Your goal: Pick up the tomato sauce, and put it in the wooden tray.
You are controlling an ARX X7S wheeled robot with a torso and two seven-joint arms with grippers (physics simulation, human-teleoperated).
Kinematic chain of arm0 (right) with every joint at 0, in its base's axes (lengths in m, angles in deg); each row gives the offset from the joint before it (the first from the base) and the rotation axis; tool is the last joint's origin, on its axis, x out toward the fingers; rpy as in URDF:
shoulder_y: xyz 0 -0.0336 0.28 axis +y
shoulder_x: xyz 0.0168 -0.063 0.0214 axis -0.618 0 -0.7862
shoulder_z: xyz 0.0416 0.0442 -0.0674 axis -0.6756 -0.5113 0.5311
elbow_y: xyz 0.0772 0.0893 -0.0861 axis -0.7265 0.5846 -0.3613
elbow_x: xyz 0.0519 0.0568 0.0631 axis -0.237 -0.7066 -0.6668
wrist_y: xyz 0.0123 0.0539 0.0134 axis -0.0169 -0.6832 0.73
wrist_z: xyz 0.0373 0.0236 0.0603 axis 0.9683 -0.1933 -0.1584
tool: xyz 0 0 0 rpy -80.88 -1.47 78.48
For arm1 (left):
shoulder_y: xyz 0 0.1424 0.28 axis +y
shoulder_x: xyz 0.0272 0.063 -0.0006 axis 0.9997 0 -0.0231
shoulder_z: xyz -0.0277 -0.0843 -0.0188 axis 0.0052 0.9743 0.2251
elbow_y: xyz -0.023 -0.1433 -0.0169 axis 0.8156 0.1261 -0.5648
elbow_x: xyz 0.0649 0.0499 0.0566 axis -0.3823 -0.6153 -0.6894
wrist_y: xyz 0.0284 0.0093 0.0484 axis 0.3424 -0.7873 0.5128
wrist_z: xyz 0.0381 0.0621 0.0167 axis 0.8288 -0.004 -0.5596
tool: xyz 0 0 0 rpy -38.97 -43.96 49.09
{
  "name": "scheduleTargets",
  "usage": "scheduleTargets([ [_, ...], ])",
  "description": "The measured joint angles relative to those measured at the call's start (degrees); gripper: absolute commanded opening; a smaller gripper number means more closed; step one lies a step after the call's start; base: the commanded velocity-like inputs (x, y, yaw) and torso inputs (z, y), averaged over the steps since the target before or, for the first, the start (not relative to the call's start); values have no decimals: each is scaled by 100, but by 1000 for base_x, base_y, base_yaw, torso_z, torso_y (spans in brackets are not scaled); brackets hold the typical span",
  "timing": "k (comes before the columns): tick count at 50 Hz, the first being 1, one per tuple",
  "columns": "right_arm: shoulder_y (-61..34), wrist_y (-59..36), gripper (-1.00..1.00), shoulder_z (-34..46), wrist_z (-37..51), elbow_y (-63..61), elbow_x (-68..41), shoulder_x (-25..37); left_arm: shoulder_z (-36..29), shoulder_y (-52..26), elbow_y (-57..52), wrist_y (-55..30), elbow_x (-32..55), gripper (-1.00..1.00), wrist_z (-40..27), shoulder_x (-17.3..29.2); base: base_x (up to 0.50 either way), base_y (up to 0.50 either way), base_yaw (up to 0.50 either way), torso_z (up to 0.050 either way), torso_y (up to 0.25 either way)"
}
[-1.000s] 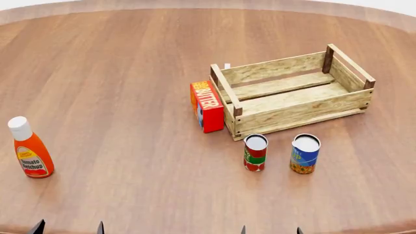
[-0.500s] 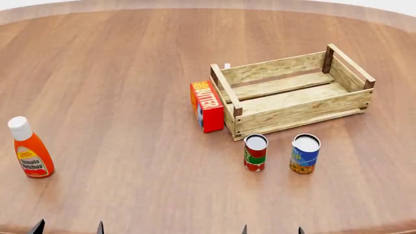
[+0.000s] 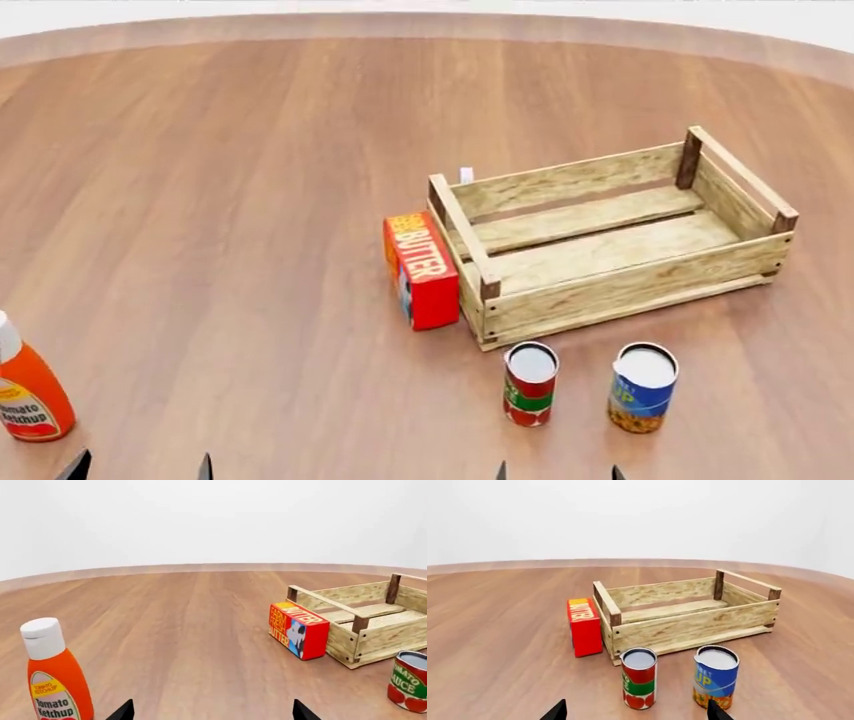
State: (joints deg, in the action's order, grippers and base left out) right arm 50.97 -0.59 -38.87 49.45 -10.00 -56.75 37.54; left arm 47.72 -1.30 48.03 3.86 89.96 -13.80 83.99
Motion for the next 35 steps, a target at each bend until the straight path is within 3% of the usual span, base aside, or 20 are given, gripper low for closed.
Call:
scheduleTargets([
  [35, -15, 45, 100, 189, 117, -13, -144, 152, -169, -49, 53, 52, 130, 100, -152, 132, 442, 0, 0, 0, 0],
])
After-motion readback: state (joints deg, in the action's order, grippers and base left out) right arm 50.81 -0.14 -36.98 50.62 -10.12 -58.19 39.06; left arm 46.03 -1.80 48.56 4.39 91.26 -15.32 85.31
